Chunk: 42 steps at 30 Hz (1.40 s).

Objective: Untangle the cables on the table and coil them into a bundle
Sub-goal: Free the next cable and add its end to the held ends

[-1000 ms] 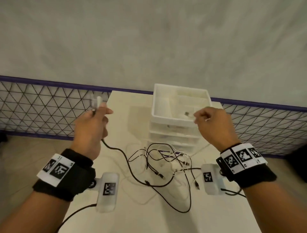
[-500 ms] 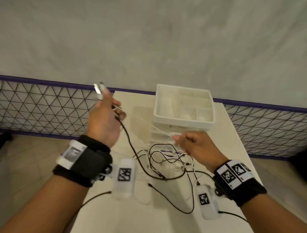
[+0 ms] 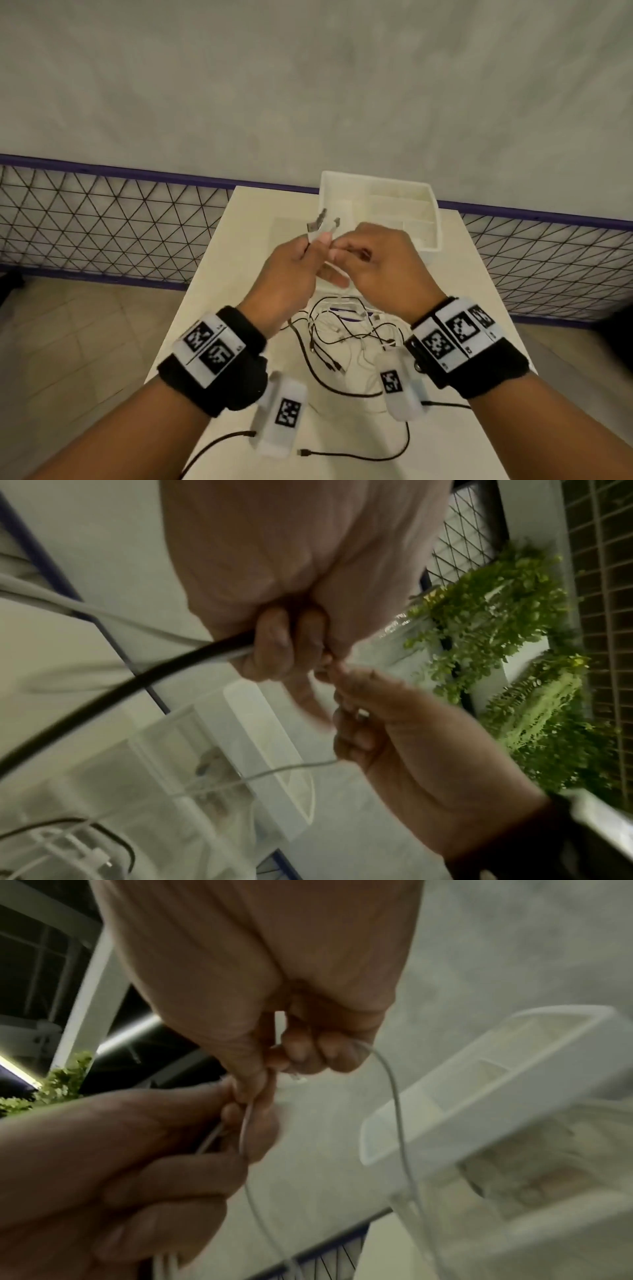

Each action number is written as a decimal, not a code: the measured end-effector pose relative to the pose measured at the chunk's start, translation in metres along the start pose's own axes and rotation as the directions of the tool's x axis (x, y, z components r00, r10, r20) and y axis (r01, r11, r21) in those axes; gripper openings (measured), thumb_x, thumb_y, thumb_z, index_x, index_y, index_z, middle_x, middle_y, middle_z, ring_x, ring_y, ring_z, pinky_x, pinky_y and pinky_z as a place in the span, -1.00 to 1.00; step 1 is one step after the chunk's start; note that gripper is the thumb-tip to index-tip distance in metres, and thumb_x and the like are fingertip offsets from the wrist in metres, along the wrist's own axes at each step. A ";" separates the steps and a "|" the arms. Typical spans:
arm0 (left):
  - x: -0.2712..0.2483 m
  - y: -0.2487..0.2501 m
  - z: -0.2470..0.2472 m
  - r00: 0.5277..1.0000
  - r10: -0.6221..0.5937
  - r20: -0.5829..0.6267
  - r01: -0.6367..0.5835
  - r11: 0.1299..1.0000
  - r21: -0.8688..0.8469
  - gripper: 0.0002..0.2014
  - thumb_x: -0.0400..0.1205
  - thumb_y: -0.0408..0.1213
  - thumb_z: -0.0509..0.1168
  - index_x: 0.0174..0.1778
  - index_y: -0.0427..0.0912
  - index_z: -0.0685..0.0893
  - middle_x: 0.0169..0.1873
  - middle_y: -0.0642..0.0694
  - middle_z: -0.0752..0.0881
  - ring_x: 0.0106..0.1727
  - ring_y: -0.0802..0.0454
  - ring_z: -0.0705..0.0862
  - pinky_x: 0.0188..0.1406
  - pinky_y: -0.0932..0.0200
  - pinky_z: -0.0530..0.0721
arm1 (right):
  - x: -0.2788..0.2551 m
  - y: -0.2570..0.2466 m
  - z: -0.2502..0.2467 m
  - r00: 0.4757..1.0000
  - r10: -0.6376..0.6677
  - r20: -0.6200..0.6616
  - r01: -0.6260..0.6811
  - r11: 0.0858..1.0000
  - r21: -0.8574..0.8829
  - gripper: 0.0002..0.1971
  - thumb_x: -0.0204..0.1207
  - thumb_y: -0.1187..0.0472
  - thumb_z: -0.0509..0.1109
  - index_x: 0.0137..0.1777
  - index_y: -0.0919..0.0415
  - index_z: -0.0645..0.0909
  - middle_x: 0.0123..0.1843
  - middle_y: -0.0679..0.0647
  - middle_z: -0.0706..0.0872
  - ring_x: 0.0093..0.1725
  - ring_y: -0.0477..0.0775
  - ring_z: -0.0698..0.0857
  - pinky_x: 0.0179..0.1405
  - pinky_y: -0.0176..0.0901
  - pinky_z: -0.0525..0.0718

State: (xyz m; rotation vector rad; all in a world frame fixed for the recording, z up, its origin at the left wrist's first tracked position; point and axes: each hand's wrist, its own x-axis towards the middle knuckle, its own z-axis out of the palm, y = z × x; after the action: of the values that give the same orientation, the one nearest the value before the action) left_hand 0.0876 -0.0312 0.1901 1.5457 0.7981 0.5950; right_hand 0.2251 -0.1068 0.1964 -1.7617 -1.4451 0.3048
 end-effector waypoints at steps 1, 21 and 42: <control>0.002 0.002 0.001 1.000 -0.025 -0.004 0.025 1.000 -0.013 -0.68 0.78 0.03 0.13 -0.21 -0.01 0.59 -0.55 0.06 0.56 -0.69 0.23 0.29 -0.66 0.28 0.25 | 0.004 -0.005 -0.003 1.000 0.002 -0.026 -0.002 1.000 0.025 -0.92 0.53 0.13 0.55 -0.15 0.09 0.85 -0.39 -0.04 0.67 -0.46 -0.15 0.51 -0.38 -0.49 0.45; 0.022 -0.039 -0.071 0.926 -0.058 -0.373 0.113 0.985 0.128 -0.65 0.75 0.16 0.06 -0.07 0.00 0.59 -0.36 0.01 0.48 -0.38 0.03 0.37 -0.32 0.08 0.42 | -0.056 0.164 -0.069 0.631 0.642 -0.435 -0.680 0.728 0.090 -0.74 0.61 0.08 0.39 0.22 0.16 0.73 -0.08 0.08 0.84 -0.33 0.11 0.74 -0.16 -0.07 0.69; -0.009 -0.107 -0.028 0.966 -0.233 -0.115 0.247 0.961 0.125 -0.69 0.77 -0.12 0.19 -0.19 -0.18 0.69 -0.44 0.00 0.48 -0.46 0.07 0.39 -0.44 0.17 0.36 | -0.183 0.138 0.096 0.648 0.515 0.561 -0.214 0.830 -0.515 -0.88 0.45 -0.01 0.38 -0.21 0.01 0.57 -0.08 -0.10 0.59 0.00 0.05 0.67 -0.04 -0.13 0.63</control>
State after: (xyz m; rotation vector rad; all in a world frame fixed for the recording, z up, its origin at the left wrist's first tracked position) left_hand 0.0446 -0.0176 0.0885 1.5236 1.1056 0.4468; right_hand 0.2037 -0.2316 -0.0175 -2.4665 -1.7066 1.0427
